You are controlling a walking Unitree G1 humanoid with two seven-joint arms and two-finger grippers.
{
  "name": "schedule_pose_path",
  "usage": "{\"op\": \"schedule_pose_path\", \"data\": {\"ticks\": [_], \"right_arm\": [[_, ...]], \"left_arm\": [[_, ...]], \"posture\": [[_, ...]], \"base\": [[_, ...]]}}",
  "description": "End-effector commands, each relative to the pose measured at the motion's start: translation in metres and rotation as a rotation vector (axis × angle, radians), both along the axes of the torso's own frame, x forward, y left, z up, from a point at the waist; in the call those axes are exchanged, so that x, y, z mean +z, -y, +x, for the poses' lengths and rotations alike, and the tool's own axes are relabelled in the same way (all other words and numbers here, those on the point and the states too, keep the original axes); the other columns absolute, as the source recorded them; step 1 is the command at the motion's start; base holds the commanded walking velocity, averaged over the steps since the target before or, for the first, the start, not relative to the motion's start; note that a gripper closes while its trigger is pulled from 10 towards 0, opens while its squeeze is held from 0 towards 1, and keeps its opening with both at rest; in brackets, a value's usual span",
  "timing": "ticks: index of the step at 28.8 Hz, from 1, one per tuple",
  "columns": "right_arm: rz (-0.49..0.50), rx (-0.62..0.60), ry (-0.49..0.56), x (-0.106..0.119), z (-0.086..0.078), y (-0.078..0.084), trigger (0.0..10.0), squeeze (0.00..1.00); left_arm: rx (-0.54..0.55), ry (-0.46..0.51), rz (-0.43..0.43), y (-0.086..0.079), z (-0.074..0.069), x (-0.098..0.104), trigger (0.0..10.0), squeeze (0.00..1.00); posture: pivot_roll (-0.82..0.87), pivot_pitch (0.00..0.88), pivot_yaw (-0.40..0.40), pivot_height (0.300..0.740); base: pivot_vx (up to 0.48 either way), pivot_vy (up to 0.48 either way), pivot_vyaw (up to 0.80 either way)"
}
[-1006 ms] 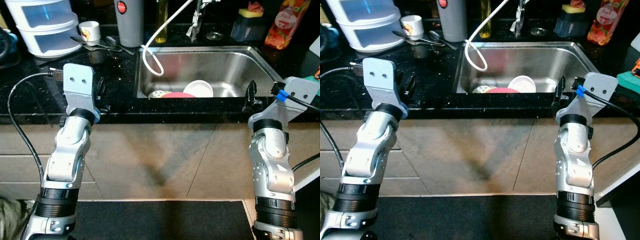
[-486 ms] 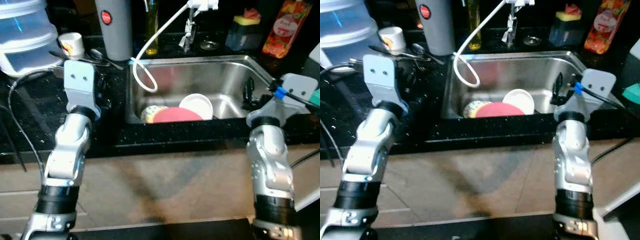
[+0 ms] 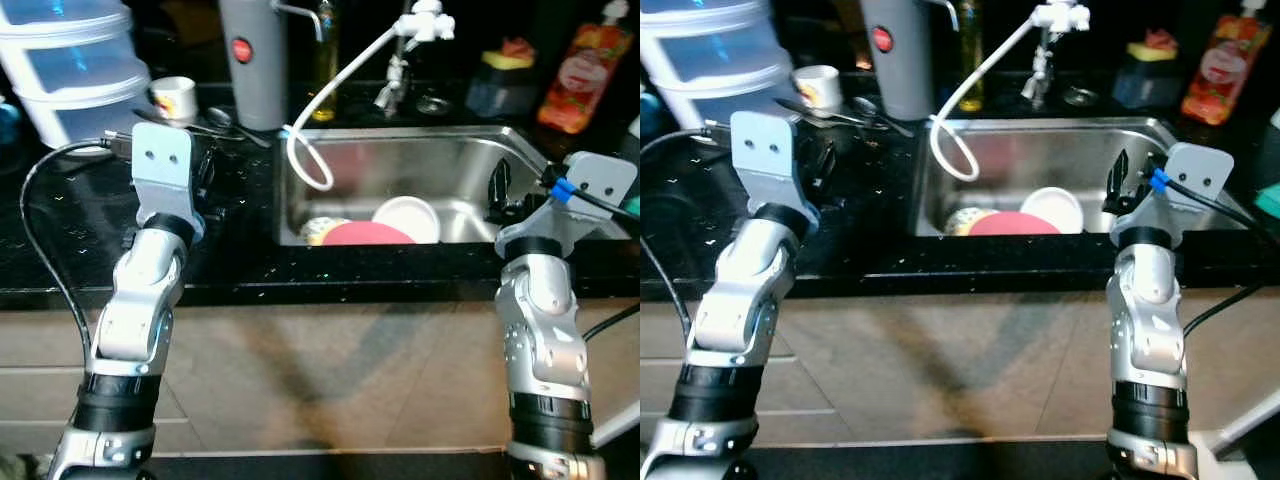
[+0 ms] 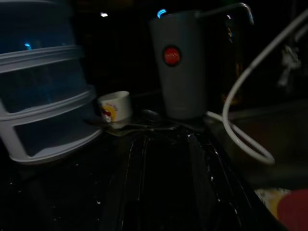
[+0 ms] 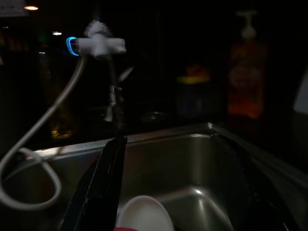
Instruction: Kitchen organization
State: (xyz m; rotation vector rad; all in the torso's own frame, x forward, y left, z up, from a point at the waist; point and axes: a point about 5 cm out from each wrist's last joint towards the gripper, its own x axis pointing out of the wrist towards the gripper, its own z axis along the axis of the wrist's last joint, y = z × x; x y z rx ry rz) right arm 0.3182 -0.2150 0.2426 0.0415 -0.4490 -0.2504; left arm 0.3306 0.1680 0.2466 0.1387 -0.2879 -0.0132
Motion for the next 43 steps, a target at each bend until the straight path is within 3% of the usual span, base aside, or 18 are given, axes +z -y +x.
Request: {"op": "schedule_pose_path", "data": {"ticks": [1, 43], "right_arm": [[0.006, -0.008, 0.001, 0.0000, -0.0007, 0.0018, 10.0, 0.00], [0.009, -0.016, -0.002, -0.0015, -0.0030, 0.0038, 10.0, 0.00]], "left_arm": [[-0.002, -0.011, 0.002, 0.0010, 0.0005, -0.0015, 10.0, 0.00], [-0.021, -0.027, -0.014, 0.0016, 0.0004, -0.0030, 10.0, 0.00]], "posture": [[0.10, 0.024, 0.018, 0.740], [0.09, 0.034, 0.022, 0.740]], "base": [[0.000, 0.000, 0.00], [0.000, 0.000, 0.00]]}}
